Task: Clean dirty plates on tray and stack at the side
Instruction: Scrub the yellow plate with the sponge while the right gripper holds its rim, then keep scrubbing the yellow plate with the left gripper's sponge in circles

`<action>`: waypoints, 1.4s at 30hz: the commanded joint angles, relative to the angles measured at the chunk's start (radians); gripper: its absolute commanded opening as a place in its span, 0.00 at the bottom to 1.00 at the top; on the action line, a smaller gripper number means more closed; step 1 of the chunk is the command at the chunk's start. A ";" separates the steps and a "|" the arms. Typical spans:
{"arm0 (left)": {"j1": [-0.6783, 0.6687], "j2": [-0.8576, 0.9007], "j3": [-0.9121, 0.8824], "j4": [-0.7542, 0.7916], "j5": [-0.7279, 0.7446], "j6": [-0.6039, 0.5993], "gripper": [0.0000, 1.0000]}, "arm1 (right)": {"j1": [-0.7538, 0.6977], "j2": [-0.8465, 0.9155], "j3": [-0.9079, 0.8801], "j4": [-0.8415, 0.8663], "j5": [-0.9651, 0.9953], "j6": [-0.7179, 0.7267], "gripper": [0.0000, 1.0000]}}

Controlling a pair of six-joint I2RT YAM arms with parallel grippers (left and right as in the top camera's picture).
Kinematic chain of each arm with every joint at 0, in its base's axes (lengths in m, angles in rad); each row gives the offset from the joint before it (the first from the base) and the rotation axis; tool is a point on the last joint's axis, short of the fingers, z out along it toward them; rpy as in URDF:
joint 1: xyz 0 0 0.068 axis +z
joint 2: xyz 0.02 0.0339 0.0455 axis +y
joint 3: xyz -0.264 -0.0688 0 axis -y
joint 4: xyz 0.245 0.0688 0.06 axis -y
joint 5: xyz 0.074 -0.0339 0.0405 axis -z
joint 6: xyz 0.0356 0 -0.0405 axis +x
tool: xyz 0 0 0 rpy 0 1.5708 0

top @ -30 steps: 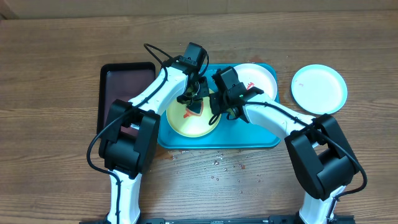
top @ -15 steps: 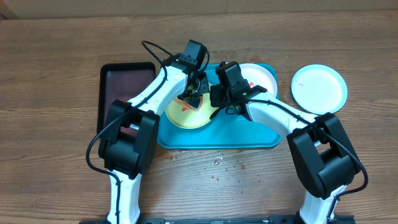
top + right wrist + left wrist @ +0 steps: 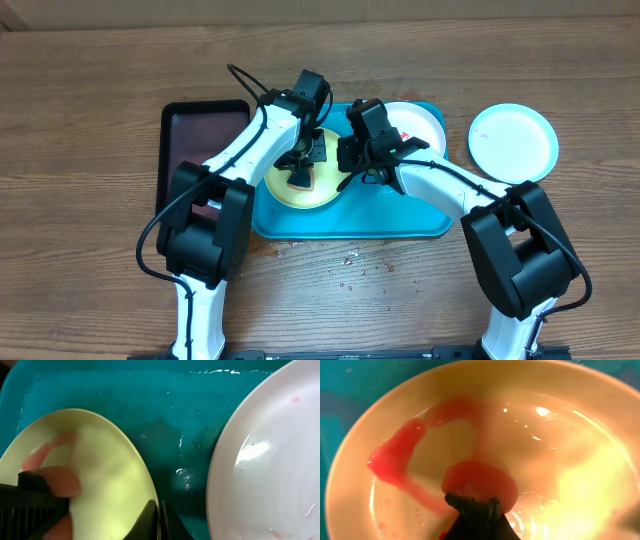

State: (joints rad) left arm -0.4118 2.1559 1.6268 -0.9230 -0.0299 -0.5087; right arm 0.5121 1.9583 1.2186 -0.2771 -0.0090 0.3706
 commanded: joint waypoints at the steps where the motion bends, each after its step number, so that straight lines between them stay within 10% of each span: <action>1: 0.008 -0.004 -0.008 -0.014 -0.117 0.035 0.04 | -0.009 0.002 0.012 0.018 0.034 0.027 0.04; 20: 0.033 -0.001 -0.008 0.089 -0.258 0.146 0.04 | -0.009 0.002 0.012 0.011 0.033 0.027 0.04; 32: 0.032 -0.002 -0.008 0.177 0.206 0.222 0.04 | -0.009 0.002 0.012 0.006 0.034 0.027 0.04; 42: 0.033 0.029 -0.010 0.173 0.176 0.244 0.04 | -0.009 0.002 0.012 0.005 0.034 0.027 0.04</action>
State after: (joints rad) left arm -0.3733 2.1571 1.6238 -0.7471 0.1242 -0.2928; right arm 0.5102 1.9583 1.2186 -0.2790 0.0158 0.3889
